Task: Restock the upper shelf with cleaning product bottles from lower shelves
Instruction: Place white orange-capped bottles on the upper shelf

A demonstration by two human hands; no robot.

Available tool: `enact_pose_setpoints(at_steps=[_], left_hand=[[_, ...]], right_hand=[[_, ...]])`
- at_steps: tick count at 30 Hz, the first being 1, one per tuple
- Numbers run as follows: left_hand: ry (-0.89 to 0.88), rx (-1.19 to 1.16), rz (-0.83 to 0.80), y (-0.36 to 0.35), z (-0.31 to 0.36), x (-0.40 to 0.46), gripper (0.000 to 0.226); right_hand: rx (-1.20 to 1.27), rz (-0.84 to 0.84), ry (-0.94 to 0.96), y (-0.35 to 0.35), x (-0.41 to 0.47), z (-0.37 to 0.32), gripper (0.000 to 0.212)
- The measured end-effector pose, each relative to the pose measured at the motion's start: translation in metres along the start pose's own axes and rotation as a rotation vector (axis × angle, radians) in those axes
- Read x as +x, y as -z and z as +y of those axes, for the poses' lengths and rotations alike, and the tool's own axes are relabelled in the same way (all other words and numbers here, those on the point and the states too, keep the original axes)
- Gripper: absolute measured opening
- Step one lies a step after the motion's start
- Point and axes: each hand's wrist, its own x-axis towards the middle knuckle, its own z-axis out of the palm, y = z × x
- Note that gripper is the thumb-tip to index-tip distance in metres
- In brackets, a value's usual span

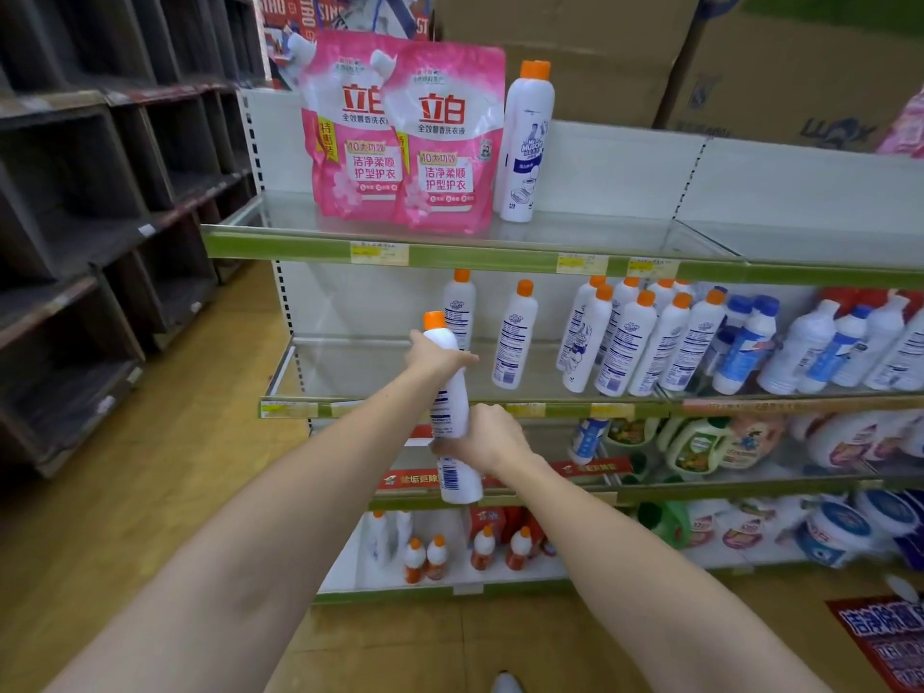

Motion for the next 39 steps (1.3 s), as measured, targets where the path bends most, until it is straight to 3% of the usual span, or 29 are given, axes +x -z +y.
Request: enact_pose_setpoints(at_steps=[6, 10, 12, 14, 16, 20, 24, 29, 39], left_hand=[[0.025, -0.115, 0.01, 0.011, 0.004, 0.004, 0.063], [0.013, -0.378, -0.073, 0.025, 0.011, 0.006, 0.061], [-0.01, -0.498, -0.122, 0.032, 0.015, 0.004, 0.046], [-0.02, -0.587, -0.176, 0.037, 0.018, 0.002, 0.035], [-0.042, -0.635, -0.25, 0.042, 0.02, 0.002, 0.042], [-0.106, -0.575, -0.392, 0.051, 0.025, 0.002, 0.042], [-0.168, -0.37, -0.467, 0.054, 0.03, 0.0, 0.04], [-0.278, -0.228, -0.366, 0.049, 0.041, 0.001, 0.042], [-0.378, -0.326, -0.226, 0.021, 0.11, 0.007, 0.04]], right_hand=[[-0.102, 0.086, -0.008, -0.004, 0.001, -0.017, 0.041], [0.179, 0.02, -0.043, 0.003, 0.01, -0.015, 0.055], [0.341, -0.055, -0.025, 0.009, 0.014, -0.015, 0.062], [0.438, -0.129, 0.047, 0.014, 0.018, -0.014, 0.057], [0.476, -0.187, 0.107, 0.018, 0.02, -0.013, 0.05], [0.53, -0.231, 0.114, 0.023, 0.022, -0.009, 0.051], [0.461, -0.073, 0.137, 0.015, 0.021, -0.007, 0.054], [0.55, 0.022, 0.114, 0.006, 0.022, -0.006, 0.065], [0.611, 0.182, 0.102, 0.054, 0.058, 0.006, 0.071]])
